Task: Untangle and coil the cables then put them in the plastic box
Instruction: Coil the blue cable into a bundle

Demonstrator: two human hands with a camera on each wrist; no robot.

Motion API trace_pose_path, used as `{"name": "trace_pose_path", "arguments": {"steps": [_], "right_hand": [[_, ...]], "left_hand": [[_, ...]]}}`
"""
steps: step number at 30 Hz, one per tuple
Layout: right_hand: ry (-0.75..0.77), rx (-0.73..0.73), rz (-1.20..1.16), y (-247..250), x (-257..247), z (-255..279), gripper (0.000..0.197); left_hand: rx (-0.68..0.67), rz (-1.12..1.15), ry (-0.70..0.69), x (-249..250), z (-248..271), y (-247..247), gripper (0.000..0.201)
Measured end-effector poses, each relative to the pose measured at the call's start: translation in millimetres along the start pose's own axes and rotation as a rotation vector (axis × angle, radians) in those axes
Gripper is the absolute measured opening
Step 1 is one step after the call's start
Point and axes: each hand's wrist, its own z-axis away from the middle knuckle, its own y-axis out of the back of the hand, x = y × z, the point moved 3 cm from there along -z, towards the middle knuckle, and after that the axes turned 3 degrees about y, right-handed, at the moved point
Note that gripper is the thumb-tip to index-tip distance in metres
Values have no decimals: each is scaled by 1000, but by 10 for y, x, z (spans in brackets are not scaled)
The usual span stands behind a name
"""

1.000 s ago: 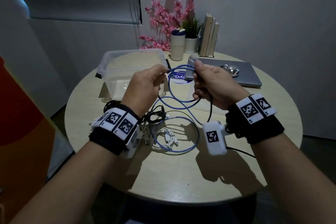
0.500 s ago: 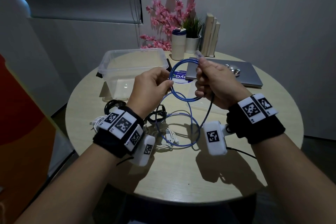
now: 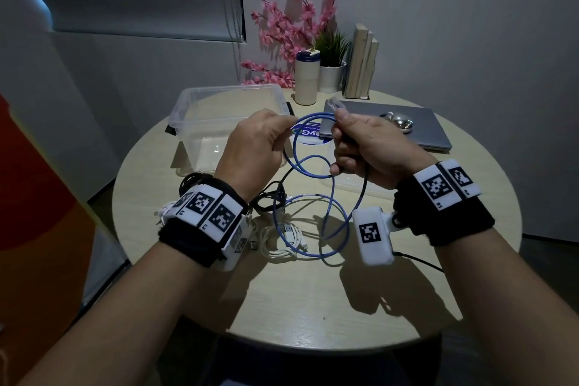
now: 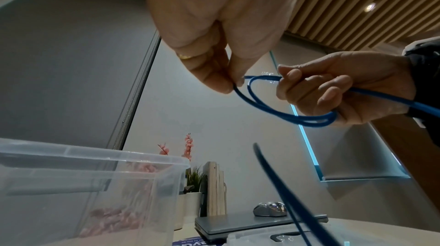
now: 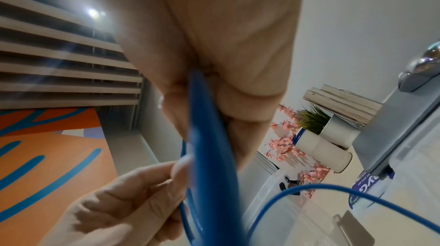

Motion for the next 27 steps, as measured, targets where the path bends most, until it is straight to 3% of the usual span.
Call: {"name": "trace_pose_path", "arguments": {"steps": [3, 6, 8, 11, 15, 18, 23, 27], "right_hand": [[22, 113, -28, -13, -22, -18, 41], [91, 213, -80, -54, -35, -56, 45], [83, 215, -48, -96, -2, -70, 44], [40, 176, 43, -125, 61, -51, 42], [76, 216, 53, -85, 13, -35, 39], [78, 215, 53, -58, -11, -41, 39], [57, 132, 114, -105, 45, -48, 40], [92, 183, 146, -87, 37, -40, 43]], "left_hand": [[15, 113, 57, -13, -21, -11, 23], [-50, 451, 299, 28, -6, -87, 24], [-109, 617, 398, 93, 30, -120, 28], [-164, 697, 408, 171, 39, -122, 32], [-198, 930, 550, 184, 44, -126, 24], [-225, 909, 563, 167, 52, -169, 28], [-267, 524, 375, 83, 56, -207, 36], [-287, 550, 354, 135, 111, -205, 30]]}}
